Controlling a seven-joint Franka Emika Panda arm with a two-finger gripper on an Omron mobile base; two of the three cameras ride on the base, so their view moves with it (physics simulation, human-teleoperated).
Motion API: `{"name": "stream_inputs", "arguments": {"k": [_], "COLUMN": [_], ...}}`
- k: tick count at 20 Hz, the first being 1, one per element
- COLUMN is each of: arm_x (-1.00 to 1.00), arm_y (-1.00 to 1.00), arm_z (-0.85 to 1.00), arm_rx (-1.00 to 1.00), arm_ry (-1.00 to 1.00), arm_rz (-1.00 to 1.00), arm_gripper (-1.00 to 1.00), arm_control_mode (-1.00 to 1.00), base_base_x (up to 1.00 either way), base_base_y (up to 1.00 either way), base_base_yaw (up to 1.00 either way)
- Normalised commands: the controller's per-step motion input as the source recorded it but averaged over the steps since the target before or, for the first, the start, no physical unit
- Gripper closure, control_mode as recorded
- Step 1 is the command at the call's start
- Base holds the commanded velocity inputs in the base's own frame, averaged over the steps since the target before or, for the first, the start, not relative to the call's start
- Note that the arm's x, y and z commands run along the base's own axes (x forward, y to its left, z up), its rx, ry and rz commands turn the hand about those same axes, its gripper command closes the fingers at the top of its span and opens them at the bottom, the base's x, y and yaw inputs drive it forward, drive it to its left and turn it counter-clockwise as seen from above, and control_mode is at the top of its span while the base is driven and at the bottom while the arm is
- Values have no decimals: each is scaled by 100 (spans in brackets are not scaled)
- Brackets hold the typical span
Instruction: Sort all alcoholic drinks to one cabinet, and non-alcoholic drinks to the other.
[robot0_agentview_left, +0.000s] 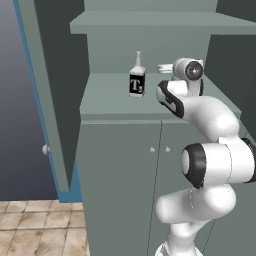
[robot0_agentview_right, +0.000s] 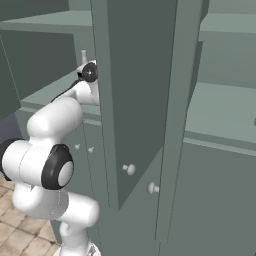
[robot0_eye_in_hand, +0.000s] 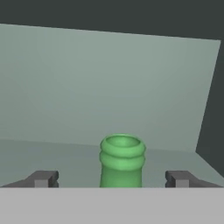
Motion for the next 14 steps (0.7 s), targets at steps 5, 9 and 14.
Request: {"name": "stream_inputs", "arguments": {"k": [5,9,14], "arm_x": [0,0,-5], "arm_y": [0,3,4], "arm_z": [12,20,9], "arm_rx": [0,0,0], "arm_ry": [0,0,0], "arm_rz": [0,0,0], "arm_gripper": [-100,-100,-100], "arm_control_mode": [-100,-100,-100], "base_base_x": [0,0,0], "base_base_y": [0,0,0], "base_base_yaw": [0,0,0]}}
